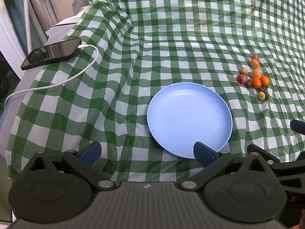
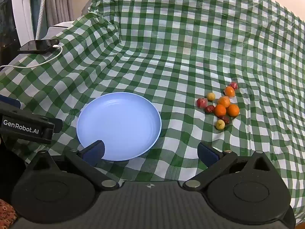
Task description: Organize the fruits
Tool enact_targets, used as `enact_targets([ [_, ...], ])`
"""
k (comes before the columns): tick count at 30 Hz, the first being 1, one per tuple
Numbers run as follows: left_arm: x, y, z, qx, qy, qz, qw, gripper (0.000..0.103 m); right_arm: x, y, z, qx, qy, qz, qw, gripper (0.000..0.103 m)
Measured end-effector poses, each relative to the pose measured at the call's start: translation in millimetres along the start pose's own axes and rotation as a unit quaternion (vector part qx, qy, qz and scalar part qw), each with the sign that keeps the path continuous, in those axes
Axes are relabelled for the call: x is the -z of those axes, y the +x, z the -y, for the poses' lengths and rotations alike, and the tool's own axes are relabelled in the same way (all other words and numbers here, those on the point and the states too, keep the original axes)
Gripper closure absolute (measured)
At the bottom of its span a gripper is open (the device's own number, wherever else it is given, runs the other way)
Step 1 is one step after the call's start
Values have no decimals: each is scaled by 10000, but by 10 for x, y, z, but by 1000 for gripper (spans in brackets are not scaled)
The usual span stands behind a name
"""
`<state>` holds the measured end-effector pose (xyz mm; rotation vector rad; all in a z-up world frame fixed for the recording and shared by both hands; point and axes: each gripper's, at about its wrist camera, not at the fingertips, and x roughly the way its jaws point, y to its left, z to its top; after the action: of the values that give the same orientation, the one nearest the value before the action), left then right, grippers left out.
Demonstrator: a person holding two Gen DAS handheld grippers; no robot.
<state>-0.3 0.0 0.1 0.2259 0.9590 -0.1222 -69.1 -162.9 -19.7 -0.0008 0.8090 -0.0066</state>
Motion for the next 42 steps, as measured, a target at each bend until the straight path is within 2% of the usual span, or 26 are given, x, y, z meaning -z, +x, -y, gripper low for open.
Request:
enact_targets([
  [42,-4,20,-4,24,37,-116,9999,0,56,9,-8,-31,9,5,10000,0],
])
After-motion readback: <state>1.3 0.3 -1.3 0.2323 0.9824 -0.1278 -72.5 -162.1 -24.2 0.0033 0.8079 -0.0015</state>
